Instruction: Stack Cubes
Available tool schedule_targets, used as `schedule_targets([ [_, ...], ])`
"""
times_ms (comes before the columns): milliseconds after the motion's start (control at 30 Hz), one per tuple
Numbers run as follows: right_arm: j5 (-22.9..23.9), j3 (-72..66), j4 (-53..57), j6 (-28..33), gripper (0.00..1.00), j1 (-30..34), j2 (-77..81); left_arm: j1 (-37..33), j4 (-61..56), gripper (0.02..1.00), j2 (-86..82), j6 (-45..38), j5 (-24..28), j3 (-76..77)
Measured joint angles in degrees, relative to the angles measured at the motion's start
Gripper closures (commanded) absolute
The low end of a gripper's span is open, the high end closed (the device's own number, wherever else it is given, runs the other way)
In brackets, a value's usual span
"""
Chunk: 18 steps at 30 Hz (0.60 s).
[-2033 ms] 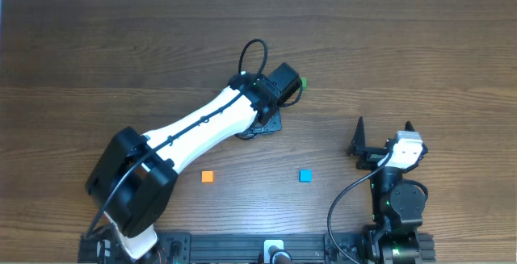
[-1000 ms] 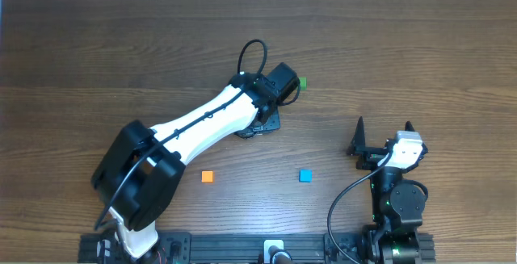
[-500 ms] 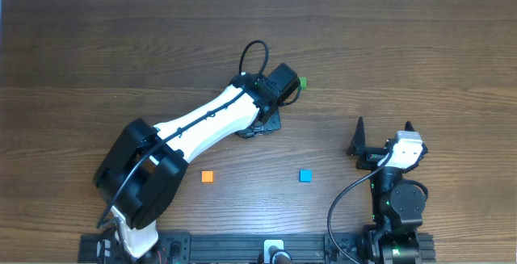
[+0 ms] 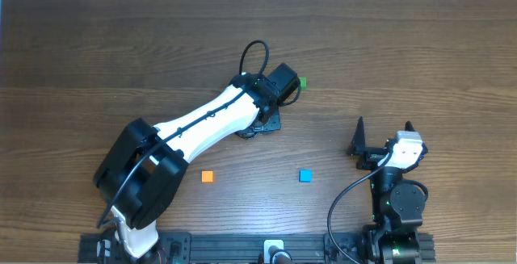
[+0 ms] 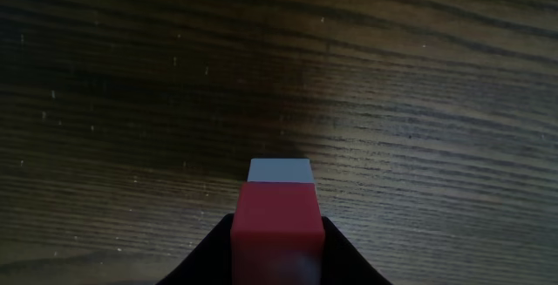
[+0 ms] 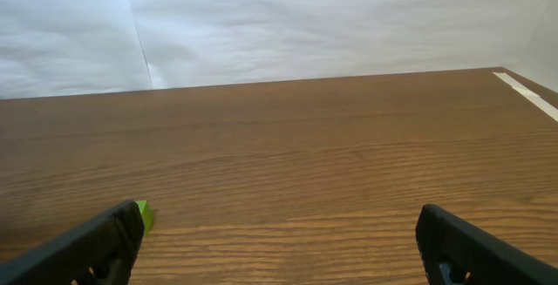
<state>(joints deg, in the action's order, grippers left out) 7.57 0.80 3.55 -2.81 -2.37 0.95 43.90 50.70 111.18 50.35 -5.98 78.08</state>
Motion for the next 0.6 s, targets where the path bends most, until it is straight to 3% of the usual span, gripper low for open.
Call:
schedule_targets([
  [300,0.0,0.0,0.0,0.0,0.007,0.0,0.0,0.0,0.0,0.671,0.1,-0.7,0.3,0.0],
  [400,0.0,0.0,0.0,0.0,0.007,0.0,0.0,0.0,0.0,0.610,0.1,-1.2,0.6,0.0],
  [433,0.0,0.0,0.0,0.0,0.007,0.0,0.0,0.0,0.0,0.540,0.1,-1.4,0.7,0.0],
  [533,0.0,0.0,0.0,0.0,0.009,0.0,0.0,0.0,-0.2,0.143,0.1,-1.7,0.8,0.0],
  [567,0.0,0.0,0.0,0.0,0.009,0.0,0.0,0.0,-0.4,0.049,0.1,-1.6,1.0,0.0],
  [600,0.0,0.0,0.0,0.0,0.007,0.0,0.0,0.0,-0.7,0.020,0.1,-1.6,1.0,0.0],
])
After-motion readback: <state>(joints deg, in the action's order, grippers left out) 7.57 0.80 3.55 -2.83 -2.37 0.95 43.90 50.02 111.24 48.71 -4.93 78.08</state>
